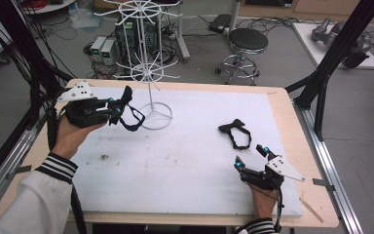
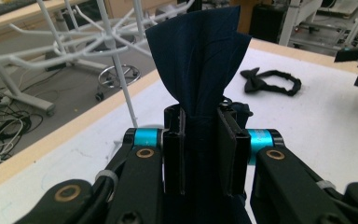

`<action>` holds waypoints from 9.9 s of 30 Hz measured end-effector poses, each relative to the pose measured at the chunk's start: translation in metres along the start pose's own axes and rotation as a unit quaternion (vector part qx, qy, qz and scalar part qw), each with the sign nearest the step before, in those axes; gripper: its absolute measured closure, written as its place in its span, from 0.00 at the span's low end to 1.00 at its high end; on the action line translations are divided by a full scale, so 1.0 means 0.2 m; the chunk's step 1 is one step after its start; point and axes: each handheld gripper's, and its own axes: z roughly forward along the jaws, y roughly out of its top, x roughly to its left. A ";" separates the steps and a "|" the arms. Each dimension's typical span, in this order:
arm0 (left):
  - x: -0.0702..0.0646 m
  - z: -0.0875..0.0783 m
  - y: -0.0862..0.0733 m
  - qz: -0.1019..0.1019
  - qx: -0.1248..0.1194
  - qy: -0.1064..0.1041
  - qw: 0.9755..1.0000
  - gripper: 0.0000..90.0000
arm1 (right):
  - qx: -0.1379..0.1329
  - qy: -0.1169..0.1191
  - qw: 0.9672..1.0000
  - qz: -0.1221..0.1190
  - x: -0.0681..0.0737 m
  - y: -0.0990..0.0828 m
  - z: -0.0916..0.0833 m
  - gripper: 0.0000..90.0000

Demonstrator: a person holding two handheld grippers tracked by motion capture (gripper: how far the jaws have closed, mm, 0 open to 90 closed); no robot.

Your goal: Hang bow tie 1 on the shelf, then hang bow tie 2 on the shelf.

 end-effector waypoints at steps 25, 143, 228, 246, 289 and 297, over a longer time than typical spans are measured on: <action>0.03 0.03 0.15 0.001 -0.030 0.033 0.999 0.82 | 0.000 0.001 1.000 0.000 0.00 0.00 0.00 0.11; -0.11 -0.18 -0.27 -0.003 -0.121 0.050 0.991 0.24 | -0.002 -0.002 1.000 0.002 0.00 0.00 0.00 0.11; -0.19 -0.18 -0.79 -0.048 -0.129 0.087 0.987 0.24 | 0.057 0.040 0.996 -0.047 -0.21 0.38 0.11 0.11; -0.19 -0.18 -0.81 -0.053 -0.129 0.097 0.985 0.24 | 0.134 0.070 0.983 -0.108 -0.34 0.58 0.29 0.11; -0.19 -0.19 -0.82 -0.063 -0.138 0.097 0.984 0.24 | 0.261 0.097 0.943 -0.183 -0.48 0.61 0.74 0.13; -0.19 -0.19 -0.82 -0.063 -0.136 0.098 0.984 0.24 | 0.322 0.110 0.918 -0.203 -0.47 0.50 0.84 0.17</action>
